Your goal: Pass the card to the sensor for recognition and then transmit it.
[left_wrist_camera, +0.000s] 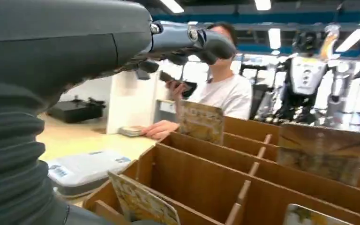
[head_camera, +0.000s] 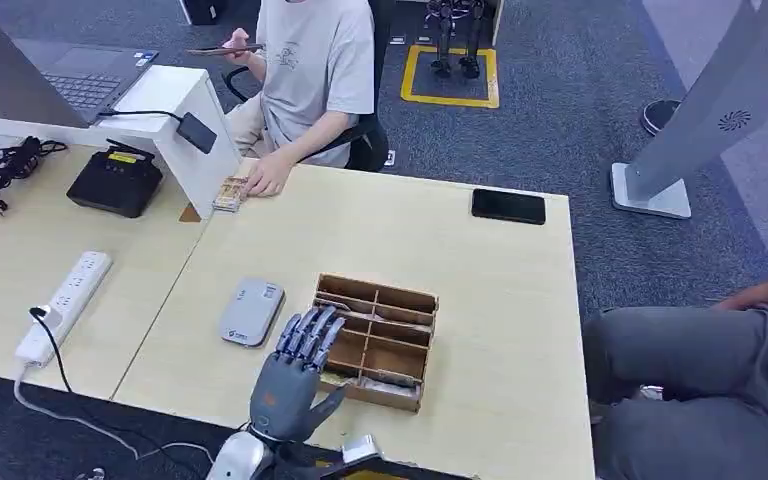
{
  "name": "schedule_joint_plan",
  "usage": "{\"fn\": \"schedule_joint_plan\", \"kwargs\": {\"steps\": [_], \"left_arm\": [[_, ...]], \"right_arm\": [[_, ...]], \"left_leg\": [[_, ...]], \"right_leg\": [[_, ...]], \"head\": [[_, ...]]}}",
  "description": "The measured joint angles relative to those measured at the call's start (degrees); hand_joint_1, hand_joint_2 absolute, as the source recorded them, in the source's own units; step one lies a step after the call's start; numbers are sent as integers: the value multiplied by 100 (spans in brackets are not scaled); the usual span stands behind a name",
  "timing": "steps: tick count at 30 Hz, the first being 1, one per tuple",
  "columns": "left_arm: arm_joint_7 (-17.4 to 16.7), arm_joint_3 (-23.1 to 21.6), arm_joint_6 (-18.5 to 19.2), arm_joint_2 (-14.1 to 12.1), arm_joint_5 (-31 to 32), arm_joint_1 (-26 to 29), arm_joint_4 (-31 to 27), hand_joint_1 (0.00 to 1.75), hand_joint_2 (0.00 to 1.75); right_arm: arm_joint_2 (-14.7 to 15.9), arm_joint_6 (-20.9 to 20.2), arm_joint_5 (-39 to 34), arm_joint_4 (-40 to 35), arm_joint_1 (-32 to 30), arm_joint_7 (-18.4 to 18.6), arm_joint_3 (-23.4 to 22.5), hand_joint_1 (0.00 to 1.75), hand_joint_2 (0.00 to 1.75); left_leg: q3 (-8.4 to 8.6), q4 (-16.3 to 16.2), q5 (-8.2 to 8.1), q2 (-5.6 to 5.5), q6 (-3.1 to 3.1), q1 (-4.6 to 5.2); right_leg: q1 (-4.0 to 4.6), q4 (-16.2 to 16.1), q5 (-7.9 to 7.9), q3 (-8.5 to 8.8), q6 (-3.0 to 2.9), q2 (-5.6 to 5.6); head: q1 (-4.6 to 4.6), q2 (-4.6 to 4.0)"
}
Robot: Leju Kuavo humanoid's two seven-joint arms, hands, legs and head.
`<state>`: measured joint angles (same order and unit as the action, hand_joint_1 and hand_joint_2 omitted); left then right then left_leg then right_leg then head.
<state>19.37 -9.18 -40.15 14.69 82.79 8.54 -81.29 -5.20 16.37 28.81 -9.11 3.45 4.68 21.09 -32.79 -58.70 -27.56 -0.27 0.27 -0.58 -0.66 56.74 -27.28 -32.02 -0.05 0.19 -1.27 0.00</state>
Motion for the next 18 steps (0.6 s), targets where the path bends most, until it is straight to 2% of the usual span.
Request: {"fn": "schedule_joint_plan", "kwargs": {"steps": [8, 18], "left_arm": [[-33, 0, 0, -46, 142, 2, 0, 0, 175], [-290, 0, 0, -155, 284, 11, 0, 0, 175]], "right_arm": [[0, -20, 57, 0, 1, -35, -7, 0, 0], [0, -20, 87, 0, 0, -35, -17, 0, 0]], "left_leg": [[-1, 0, 0, 0, 0, 0], [-1, 0, 0, 0, 0, 0]], "right_leg": [[0, 0, 0, 0, 0, 0], [0, 0, 0, 0, 0, 0]], "head": [[0, 0], [0, 0]]}}
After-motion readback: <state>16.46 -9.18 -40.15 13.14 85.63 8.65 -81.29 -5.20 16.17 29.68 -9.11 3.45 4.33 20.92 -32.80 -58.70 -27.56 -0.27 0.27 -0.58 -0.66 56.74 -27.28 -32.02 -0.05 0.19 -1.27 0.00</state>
